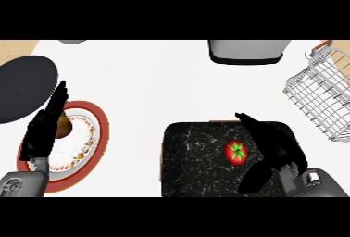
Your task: Pick the tomato from the tray and place it in the tiered basket
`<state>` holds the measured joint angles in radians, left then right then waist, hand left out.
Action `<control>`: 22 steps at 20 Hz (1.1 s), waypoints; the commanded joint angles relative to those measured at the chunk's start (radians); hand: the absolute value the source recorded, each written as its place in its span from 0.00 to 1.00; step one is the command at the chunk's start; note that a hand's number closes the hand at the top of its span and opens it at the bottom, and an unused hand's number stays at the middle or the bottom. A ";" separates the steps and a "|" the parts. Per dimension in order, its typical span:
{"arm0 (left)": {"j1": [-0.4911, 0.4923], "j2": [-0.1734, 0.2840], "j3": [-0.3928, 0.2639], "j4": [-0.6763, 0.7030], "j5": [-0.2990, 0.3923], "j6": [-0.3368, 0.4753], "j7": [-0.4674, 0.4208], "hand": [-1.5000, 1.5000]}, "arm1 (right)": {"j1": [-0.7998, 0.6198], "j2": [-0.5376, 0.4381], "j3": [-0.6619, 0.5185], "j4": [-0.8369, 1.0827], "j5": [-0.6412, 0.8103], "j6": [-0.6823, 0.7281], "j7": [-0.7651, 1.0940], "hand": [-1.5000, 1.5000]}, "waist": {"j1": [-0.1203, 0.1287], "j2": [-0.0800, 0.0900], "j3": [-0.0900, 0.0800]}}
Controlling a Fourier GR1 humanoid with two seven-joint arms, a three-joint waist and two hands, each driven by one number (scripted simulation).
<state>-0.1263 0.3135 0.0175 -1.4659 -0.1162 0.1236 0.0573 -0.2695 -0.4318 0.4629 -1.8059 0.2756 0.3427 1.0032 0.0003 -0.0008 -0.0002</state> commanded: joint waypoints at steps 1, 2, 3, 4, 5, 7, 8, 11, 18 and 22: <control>-0.055 0.014 0.036 0.066 0.005 -0.029 -0.016 0.50 | 0.032 0.073 0.051 0.049 0.087 -0.011 0.057 0.00 | -0.002 0.001 0.000; -0.015 -0.010 0.012 -0.031 -0.003 -0.021 0.036 0.50 | 0.055 0.003 -0.041 -0.001 0.030 0.059 0.031 0.00 | -0.001 0.000 0.000; -0.039 -0.014 0.017 0.018 -0.027 -0.003 0.019 0.50 | 0.032 0.025 -0.048 0.010 0.025 0.070 0.065 0.00 | -0.002 0.000 0.000; -0.046 -0.016 0.019 0.062 -0.022 -0.014 -0.020 0.50 | 0.043 0.046 -0.003 0.109 0.091 0.022 -0.016 0.00 | 0.000 0.002 0.000; -0.056 -0.003 0.045 0.064 -0.010 -0.036 -0.018 0.50 | 0.056 0.046 -0.041 0.104 0.091 0.038 -0.050 0.00 | -0.001 0.001 0.000; 0.002 -0.066 -0.025 -0.015 -0.068 0.021 -0.003 0.50 | -0.045 0.113 -0.038 0.210 0.104 0.048 -0.026 0.00 | 0.007 0.002 0.000; -0.056 0.005 0.064 0.011 -0.002 -0.053 0.030 0.50 | 0.055 0.085 -0.026 0.168 0.155 0.021 -0.105 0.00 | 0.001 0.001 0.000; -0.084 -0.052 0.027 0.018 -0.048 -0.018 0.054 0.50 | 0.080 0.114 -0.044 0.090 0.140 0.072 -0.043 0.00 | -0.003 0.001 0.000; -0.044 -0.060 0.027 -0.041 -0.075 -0.042 0.062 0.50 | -0.027 0.205 -0.107 0.277 0.178 0.116 -0.095 0.00 | 0.003 0.001 0.000; -0.033 -0.080 0.054 0.045 -0.078 -0.034 -0.028 0.50 | 0.002 0.208 -0.130 0.374 0.201 0.109 -0.215 0.00 | 0.002 0.001 0.000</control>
<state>-0.1525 0.2489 0.0635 -1.4449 -0.1841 0.0867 0.0526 -0.2483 -0.2364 0.3713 -1.5308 0.4647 0.4287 0.8553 0.0017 0.0001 0.0000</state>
